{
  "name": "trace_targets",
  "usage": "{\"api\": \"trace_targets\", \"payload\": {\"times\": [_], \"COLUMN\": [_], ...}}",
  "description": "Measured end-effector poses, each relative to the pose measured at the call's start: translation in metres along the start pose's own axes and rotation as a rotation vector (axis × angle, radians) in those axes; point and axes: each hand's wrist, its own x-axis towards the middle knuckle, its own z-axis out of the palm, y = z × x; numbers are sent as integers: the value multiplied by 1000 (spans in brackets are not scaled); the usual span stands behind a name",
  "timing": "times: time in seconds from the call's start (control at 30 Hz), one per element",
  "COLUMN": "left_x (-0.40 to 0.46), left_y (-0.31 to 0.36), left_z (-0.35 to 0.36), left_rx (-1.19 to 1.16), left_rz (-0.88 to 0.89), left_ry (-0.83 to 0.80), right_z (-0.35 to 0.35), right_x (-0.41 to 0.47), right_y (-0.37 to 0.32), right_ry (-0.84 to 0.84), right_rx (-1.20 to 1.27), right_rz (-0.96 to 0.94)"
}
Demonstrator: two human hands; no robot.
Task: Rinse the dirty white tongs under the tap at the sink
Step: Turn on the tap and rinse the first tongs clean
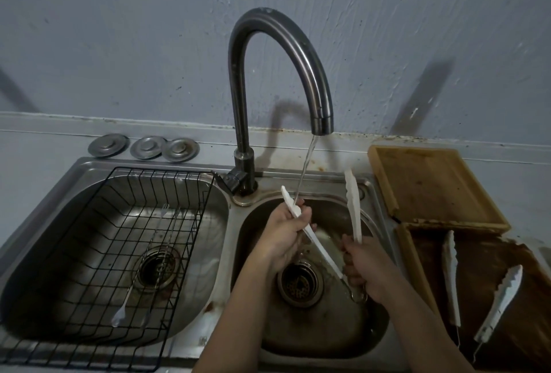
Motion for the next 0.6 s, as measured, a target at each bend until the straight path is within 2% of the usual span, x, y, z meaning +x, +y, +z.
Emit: {"api": "trace_targets", "payload": {"times": [0.17, 0.23, 0.33, 0.5, 0.6], "left_x": [8, 9, 8, 6, -3], "left_y": [28, 27, 13, 0, -11], "left_z": [-2, 2, 8, 9, 25], "left_rx": [-49, 85, 347, 483, 543], "left_rz": [-25, 10, 124, 271, 263], "left_ry": [139, 156, 277, 507, 486], "right_z": [1, 5, 10, 14, 23], "right_x": [-3, -4, -5, -5, -9], "right_y": [-1, -3, -4, -4, -15], "right_ry": [-136, -142, -140, -117, -106], "right_rx": [191, 139, 54, 61, 119], "right_rz": [111, 84, 27, -24, -93]}}
